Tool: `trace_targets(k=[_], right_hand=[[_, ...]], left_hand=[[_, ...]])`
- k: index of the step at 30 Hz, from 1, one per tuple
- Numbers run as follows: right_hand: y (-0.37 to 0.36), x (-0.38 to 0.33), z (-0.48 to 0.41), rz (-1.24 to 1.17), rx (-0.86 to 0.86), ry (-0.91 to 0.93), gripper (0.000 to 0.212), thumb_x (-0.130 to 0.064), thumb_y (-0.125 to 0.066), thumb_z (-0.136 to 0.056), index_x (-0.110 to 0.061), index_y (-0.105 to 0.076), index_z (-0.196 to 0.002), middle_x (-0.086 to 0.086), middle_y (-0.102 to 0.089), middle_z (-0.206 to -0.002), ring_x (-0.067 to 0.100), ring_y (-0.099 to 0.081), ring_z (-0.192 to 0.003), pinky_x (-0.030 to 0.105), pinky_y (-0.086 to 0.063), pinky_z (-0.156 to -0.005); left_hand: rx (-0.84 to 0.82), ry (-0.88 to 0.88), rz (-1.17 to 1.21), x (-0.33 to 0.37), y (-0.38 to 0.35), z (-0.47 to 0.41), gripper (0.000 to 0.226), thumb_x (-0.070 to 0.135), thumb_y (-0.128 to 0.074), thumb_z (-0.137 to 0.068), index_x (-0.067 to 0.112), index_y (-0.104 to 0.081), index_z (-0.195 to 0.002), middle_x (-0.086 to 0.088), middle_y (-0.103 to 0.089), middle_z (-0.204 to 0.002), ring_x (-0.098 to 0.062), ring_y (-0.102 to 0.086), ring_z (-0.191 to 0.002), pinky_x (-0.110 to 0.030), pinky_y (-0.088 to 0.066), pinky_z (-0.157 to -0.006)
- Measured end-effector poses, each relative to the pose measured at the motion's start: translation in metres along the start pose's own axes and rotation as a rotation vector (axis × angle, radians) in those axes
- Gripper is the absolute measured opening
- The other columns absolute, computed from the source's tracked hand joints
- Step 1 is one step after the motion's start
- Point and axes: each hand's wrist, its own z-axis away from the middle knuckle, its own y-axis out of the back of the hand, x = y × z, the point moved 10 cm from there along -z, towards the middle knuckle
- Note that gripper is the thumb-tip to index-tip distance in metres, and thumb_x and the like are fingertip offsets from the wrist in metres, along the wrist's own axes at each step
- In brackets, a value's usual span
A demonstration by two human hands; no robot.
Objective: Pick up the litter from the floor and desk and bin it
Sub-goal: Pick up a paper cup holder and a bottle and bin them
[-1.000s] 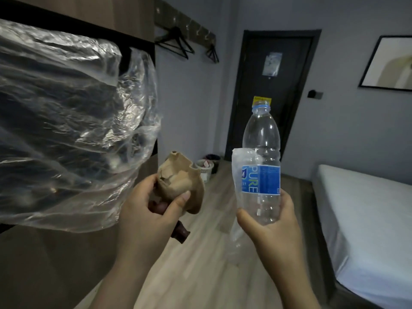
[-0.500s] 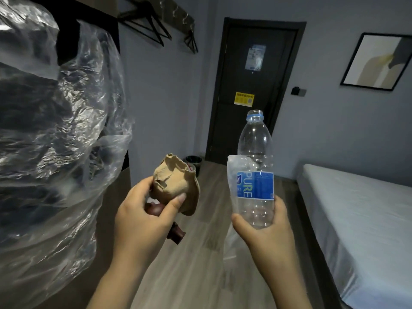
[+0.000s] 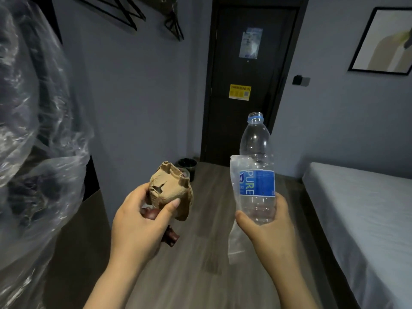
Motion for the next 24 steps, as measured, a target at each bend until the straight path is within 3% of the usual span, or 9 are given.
trace_targets(k=[2, 5, 10, 14, 24], right_hand=[[-0.008, 0.003, -0.045, -0.003, -0.016, 0.009, 0.059, -0.017, -0.079, -0.068, -0.038, -0.049, -0.114, -0.019, -0.065, -0.087, -0.011, -0.060, -0.078, 0.017, -0.047, -0.065], [-0.020, 0.005, -0.106, -0.015, -0.035, 0.029, 0.061, -0.019, -0.079, -0.068, -0.041, -0.048, -0.115, -0.024, -0.063, -0.088, -0.011, -0.061, -0.081, 0.024, -0.052, -0.071], [-0.047, 0.026, -0.183, -0.007, -0.057, 0.015, 0.060, -0.017, -0.078, -0.068, -0.037, -0.050, -0.117, -0.019, -0.065, -0.088, -0.008, -0.062, -0.079, 0.018, -0.047, -0.064], [-0.077, 0.046, -0.246, 0.018, -0.053, 0.012, 0.058, -0.018, -0.078, -0.068, -0.039, -0.050, -0.114, -0.018, -0.065, -0.089, -0.010, -0.060, -0.080, 0.020, -0.048, -0.066], [-0.196, 0.054, -0.411, 0.060, -0.073, 0.044, 0.053, -0.018, -0.077, -0.068, -0.040, -0.051, -0.109, -0.017, -0.066, -0.089, -0.008, -0.061, -0.079, 0.016, -0.045, -0.062]], left_hand=[[0.001, -0.012, -0.014, 0.003, -0.025, -0.036, 0.035, 0.046, -0.073, -0.073, 0.041, -0.060, -0.105, 0.013, -0.067, -0.096, -0.015, -0.060, -0.080, -0.031, -0.048, -0.071], [0.008, -0.017, -0.002, 0.001, -0.061, -0.082, 0.029, 0.043, -0.074, -0.074, 0.043, -0.060, -0.099, 0.012, -0.065, -0.084, -0.012, -0.055, -0.073, -0.028, -0.042, -0.066], [-0.022, 0.019, -0.029, -0.026, -0.114, -0.144, 0.030, 0.046, -0.075, -0.073, 0.053, -0.055, -0.094, 0.012, -0.067, -0.087, -0.013, -0.060, -0.075, -0.028, -0.045, -0.067], [-0.036, 0.048, -0.009, -0.063, -0.151, -0.203, 0.036, 0.050, -0.074, -0.071, 0.046, -0.058, -0.102, 0.005, -0.069, -0.082, -0.017, -0.066, -0.076, -0.035, -0.053, -0.069], [-0.029, 0.051, 0.039, -0.131, -0.214, -0.393, 0.035, 0.043, -0.076, -0.072, 0.038, -0.061, -0.103, 0.012, -0.067, -0.097, -0.014, -0.063, -0.079, -0.023, -0.045, -0.063]])
